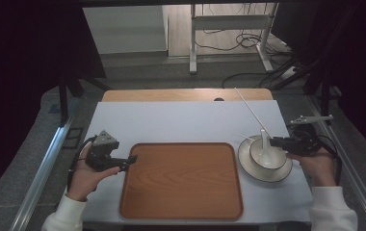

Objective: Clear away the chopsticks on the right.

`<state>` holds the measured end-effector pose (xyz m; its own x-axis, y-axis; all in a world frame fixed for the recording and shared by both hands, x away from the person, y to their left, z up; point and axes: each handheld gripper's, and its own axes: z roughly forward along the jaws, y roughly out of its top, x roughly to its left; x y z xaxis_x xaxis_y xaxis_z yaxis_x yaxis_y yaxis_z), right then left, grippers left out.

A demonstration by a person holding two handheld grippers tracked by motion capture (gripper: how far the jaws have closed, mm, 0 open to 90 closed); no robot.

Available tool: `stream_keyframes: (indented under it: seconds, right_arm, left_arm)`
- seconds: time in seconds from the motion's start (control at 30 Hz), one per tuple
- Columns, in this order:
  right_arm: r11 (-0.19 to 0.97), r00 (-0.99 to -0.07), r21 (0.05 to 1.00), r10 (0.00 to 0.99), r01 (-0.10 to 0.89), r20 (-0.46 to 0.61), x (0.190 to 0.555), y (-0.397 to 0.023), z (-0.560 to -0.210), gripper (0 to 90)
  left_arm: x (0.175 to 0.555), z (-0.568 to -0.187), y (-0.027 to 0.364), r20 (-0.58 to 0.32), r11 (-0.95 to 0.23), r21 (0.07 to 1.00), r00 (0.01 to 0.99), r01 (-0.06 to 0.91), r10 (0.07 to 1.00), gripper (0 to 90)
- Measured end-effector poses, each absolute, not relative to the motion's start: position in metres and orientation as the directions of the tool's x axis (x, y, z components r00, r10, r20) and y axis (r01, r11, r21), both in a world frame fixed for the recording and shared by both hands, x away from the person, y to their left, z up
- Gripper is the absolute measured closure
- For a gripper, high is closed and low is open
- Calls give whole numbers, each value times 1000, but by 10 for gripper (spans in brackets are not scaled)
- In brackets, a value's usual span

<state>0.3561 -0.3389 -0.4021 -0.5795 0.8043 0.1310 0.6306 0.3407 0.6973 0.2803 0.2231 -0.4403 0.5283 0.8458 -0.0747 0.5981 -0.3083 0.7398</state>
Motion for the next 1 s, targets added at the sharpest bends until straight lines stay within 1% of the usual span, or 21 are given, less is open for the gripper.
stream_keyframes:
  seconds: [0.17,0.27,0.37,0.83,1.0]
  right_arm:
    - [296,-565,714,808,635,167,349,-333,-404,846]
    - [297,-587,721,788,627,186,345,-324,-408,846]
    - [316,-604,713,775,626,187,342,-309,-413,846]
    - [356,-657,698,722,621,216,325,-274,-419,846]
    - [395,-687,686,694,611,213,314,-254,-424,846]
  left_arm:
    - [281,-443,223,-77,-312,738,533,599,843,153]
    - [283,-444,223,-77,-312,737,533,599,842,154]
    - [283,-443,223,-75,-311,741,533,596,843,155]
    - [283,-445,219,-72,-322,736,542,596,838,155]
    - [282,-443,221,-73,-313,742,536,593,841,155]
